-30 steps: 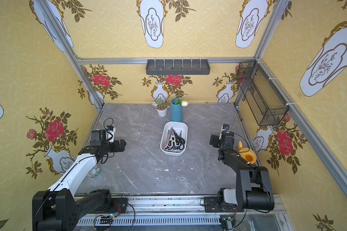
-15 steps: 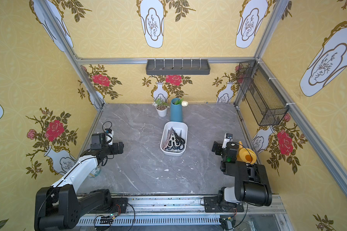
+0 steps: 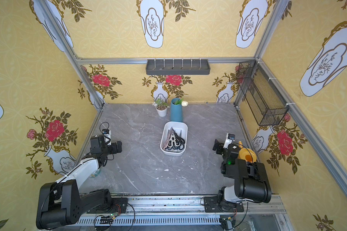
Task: Put the scissors into the storage box
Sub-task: Reset both arms
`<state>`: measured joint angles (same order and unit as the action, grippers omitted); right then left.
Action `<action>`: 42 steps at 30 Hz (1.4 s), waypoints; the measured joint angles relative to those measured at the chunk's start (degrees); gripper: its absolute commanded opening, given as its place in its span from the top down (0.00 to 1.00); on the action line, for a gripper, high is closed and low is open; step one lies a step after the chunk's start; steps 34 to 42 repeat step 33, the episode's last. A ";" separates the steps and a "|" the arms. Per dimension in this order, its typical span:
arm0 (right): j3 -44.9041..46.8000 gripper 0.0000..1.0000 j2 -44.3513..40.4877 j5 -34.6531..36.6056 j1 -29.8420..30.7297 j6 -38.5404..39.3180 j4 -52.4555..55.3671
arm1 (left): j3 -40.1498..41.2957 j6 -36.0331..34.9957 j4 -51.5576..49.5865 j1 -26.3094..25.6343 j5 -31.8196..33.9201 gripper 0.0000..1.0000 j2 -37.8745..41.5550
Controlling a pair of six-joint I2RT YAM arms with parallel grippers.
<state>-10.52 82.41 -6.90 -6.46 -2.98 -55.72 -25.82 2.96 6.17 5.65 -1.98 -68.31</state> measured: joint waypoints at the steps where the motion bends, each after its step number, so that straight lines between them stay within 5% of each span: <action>1: 0.07 0.03 0.00 0.00 0.00 0.00 -0.09 | 1.51 -0.15 2.82 0.02 -0.02 0.00 0.37; 8: 0.11 0.03 0.02 0.00 0.00 0.00 -0.07 | 11.78 -1.25 23.65 0.83 -2.54 0.00 2.51; 16: 0.11 0.03 0.02 0.00 0.00 0.00 -0.07 | 18.86 -2.51 44.37 0.96 -5.60 0.00 -4.31; 42: 0.11 0.03 0.02 -0.02 -0.04 0.00 -0.07 | 16.63 -3.37 47.30 -1.16 -2.93 0.00 -4.68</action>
